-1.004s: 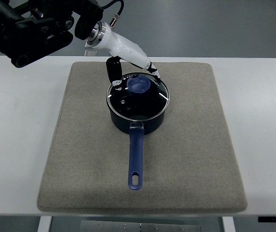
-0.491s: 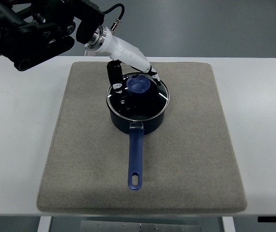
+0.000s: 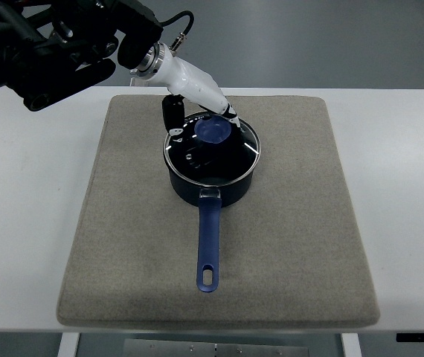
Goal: Open pot lid and place left with left hand
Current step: 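Lower the left hand onto the lid and position fingers around the blue knob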
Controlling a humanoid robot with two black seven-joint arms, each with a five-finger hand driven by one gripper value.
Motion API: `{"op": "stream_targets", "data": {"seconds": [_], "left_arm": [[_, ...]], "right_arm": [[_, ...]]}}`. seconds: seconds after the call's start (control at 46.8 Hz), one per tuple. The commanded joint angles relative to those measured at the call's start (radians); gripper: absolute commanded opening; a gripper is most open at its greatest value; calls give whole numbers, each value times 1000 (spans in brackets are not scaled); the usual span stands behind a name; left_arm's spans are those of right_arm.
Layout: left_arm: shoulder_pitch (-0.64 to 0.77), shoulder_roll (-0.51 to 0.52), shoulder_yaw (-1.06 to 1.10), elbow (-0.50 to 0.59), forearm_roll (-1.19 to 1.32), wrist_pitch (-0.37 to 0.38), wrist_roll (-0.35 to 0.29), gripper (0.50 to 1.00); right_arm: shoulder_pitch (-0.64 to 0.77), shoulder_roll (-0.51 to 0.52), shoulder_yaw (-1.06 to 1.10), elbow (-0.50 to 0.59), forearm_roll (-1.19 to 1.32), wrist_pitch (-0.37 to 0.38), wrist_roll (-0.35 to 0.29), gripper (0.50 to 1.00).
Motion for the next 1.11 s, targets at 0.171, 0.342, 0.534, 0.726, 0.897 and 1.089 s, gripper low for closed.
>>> {"op": "stream_targets", "data": {"seconds": [0.171,0.342,0.534,0.726,0.897,1.089], "left_arm": [[-2,-6,-3,-11,-5,11,0,969],[-3,-6,-2,-14,-5,26,0,975],[0,-6,-2,-14,-3,28,0,975],[1,-6,-2,-11,-2,29,0,969],[1,-6,-2,-9,-2,32,0,960],[3,-8,-2,-8,-3,66,0,934]], "right_arm": [[0,0,0,-1,0,0,1,917],[0,0,0,0,0,0,-1,917],[0,0,0,-1,0,0,-1,917],[0,0,0,0,0,0,1,917],[0,0,0,0,0,0,-1,917],[0,0,0,0,0,0,-1,917]]}}
